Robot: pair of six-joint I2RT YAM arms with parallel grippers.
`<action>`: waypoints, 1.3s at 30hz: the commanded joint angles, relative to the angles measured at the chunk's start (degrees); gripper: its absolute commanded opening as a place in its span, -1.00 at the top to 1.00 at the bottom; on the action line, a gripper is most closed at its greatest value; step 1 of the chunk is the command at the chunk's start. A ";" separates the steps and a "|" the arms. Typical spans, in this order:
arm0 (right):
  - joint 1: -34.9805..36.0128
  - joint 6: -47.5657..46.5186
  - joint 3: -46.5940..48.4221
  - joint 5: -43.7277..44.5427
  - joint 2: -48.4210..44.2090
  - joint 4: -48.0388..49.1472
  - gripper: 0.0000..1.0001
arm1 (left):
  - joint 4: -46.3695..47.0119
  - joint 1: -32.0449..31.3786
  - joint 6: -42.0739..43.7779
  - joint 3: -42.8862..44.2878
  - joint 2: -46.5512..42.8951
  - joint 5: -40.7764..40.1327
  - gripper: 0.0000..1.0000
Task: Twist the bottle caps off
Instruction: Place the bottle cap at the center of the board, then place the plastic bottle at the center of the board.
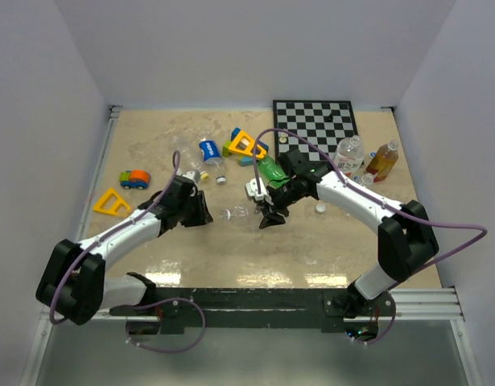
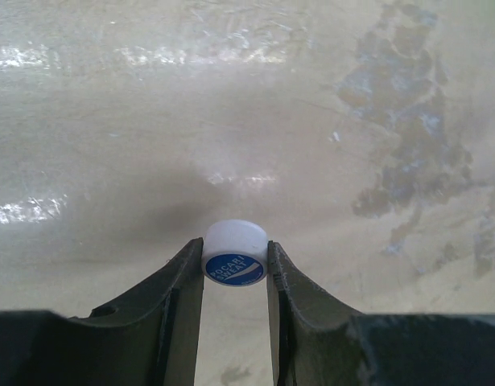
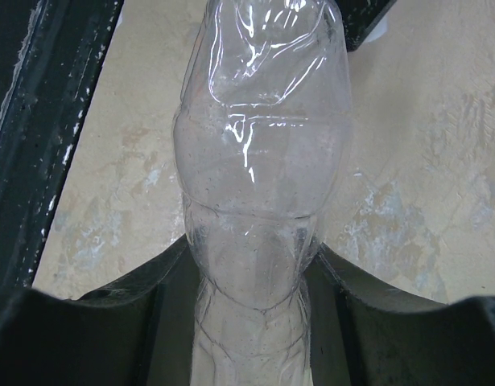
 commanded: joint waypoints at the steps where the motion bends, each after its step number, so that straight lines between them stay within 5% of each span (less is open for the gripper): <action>1: 0.00 0.95 1.11 -1.68 0.03 0.99 0.85 | 4.77 0.25 -1.95 1.92 4.37 -5.63 0.81; 4: 0.00 0.95 1.11 -1.59 -0.14 1.07 0.85 | 5.04 0.33 -2.22 1.92 4.91 -8.70 0.49; 10: 0.00 1.39 1.29 -2.46 0.12 1.25 0.85 | 2.76 0.25 -1.43 2.88 -4.56 -13.53 -0.56; 14: 0.00 3.75 2.16 -5.01 0.64 1.77 0.85 | -0.93 0.34 1.81 4.46 -10.81 -12.67 -1.00; 20: -0.09 21.90 2.70 -12.22 0.30 12.11 0.95 | 4.66 0.51 10.61 1.05 -23.28 7.42 -1.00; 29: -2.29 53.75 -4.25 -11.87 -2.96 36.57 0.99 | 13.46 0.69 2.89 -2.47 -30.60 20.03 -0.97; 39: -1.94 51.94 -4.87 -22.06 -2.08 36.94 0.94 | 37.10 0.69 -6.25 -4.06 -22.26 29.52 -0.85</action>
